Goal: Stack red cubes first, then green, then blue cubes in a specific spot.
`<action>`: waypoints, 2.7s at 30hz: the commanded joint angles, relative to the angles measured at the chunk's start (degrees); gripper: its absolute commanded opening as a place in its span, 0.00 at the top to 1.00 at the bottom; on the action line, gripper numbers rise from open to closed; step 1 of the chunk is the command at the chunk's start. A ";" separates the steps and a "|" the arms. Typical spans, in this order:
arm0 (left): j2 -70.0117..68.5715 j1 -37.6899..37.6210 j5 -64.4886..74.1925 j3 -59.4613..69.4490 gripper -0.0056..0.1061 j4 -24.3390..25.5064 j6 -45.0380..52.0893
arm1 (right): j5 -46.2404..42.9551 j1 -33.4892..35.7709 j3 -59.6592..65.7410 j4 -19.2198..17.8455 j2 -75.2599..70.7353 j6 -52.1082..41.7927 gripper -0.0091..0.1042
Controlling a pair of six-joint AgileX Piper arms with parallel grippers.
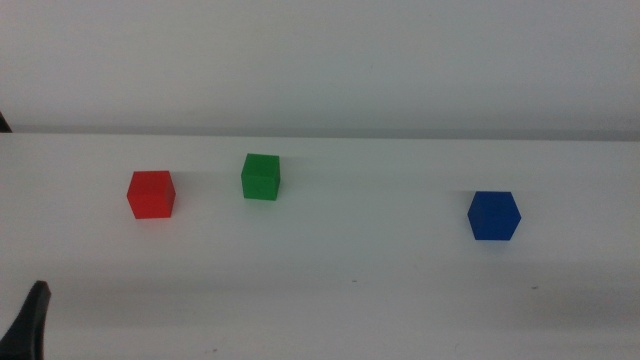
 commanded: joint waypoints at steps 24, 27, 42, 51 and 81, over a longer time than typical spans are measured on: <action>87.72 0.07 63.97 -76.83 0.11 -5.14 -2.69 | -0.64 -0.21 2.45 -0.37 -2.28 -0.28 0.11; 94.56 -0.42 64.63 -82.02 0.11 -4.75 -3.41 | -0.64 -0.21 2.45 -0.37 -2.28 -0.28 0.11; 112.76 -3.38 62.89 -95.49 0.11 -1.80 -15.77 | -0.64 -0.21 2.45 -0.37 -2.28 -0.28 0.11; 116.91 -3.38 57.16 -95.49 0.11 -2.43 -18.55 | -0.64 -0.21 2.45 -0.37 -2.28 -0.28 0.11; 125.08 -3.38 49.98 -96.61 0.16 -1.80 -19.81 | -0.64 -0.21 2.45 -0.37 -2.28 -0.28 0.11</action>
